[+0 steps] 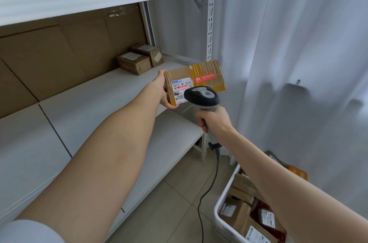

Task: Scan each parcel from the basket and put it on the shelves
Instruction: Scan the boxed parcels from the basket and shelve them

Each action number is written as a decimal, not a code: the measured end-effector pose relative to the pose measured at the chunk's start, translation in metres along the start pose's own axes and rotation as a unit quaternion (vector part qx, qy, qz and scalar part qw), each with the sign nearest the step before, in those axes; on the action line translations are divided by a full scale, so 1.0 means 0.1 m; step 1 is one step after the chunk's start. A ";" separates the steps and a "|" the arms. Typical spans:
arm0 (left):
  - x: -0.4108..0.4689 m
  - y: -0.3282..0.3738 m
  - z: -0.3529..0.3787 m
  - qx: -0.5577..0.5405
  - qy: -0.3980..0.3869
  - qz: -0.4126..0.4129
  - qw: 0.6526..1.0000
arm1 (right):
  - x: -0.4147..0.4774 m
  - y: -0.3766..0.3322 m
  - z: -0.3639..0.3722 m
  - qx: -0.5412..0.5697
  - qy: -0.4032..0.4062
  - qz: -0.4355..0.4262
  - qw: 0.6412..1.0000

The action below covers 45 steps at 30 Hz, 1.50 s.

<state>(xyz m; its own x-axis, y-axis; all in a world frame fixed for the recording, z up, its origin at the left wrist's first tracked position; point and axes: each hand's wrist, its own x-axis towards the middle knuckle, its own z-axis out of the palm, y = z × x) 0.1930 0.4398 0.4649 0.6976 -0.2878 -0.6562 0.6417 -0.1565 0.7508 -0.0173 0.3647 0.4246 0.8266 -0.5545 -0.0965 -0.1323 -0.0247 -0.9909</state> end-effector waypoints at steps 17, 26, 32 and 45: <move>-0.10 0.20 -0.44 0.026 0.054 0.034 0.998 | 1.13 -0.15 -0.46 0.194 0.080 0.036 0.977; -0.17 0.55 -1.02 0.017 0.183 0.041 0.982 | 1.41 -0.35 0.17 0.209 -0.112 0.073 0.969; 0.06 0.80 -1.42 -0.010 0.208 0.137 0.969 | 1.74 -0.48 0.70 0.186 -0.116 0.143 0.965; 1.21 1.26 -1.81 0.063 0.213 0.224 0.949 | 2.69 -0.74 2.20 0.160 -0.165 0.186 0.955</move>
<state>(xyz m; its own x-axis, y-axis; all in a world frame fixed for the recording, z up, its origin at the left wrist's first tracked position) 0.4160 0.5562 0.4663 0.9743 0.0507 -0.2195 0.2253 -0.2285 0.9471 0.3355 0.4008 0.4518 0.8895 -0.1813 -0.4195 -0.3199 0.4084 -0.8549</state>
